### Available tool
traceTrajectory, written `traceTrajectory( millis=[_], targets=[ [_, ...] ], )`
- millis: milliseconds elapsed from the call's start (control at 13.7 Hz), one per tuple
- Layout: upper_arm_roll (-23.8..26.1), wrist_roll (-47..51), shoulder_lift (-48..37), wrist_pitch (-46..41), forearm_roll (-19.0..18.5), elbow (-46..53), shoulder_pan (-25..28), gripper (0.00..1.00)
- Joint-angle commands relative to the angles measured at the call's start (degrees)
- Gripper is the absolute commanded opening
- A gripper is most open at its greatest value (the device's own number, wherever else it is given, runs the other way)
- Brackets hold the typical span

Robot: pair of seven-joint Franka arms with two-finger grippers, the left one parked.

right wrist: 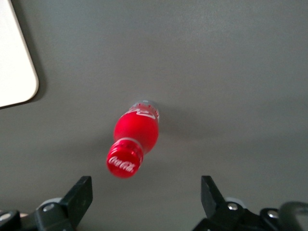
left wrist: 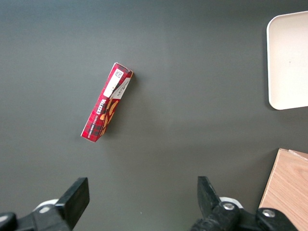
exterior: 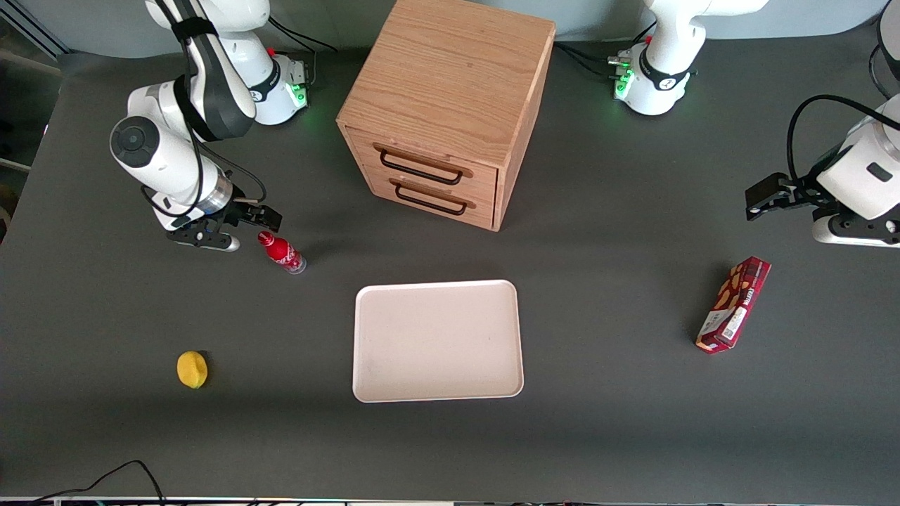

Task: Place coke bottle on tray
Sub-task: 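Move the open right gripper down toward the red Coca-Cola bottle, then close the right gripper around the bottle's body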

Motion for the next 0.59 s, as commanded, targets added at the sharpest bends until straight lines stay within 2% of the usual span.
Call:
traceTrajectory(
  millis=[0,220,293,366,439,512],
  targets=[
    [-0.12,1.35,2.39,5.12,-1.43,-0.25,0.13,1.0],
    [-0.12,1.27,4.85,9.17,-1.43,-0.07,0.13,0.97],
    [-0.12,1.27,5.47,9.87,-2.04,0.1,0.22,0.89],
    [-0.12,1.35,6.0,10.49,-3.09,0.19,0.13,0.74],
    [-0.12,1.35,6.35,10.84,-3.37,0.11,0.13,0.48],
    [-0.12,1.35,6.35,10.85,-3.37,0.11,0.13,0.08]
  ],
)
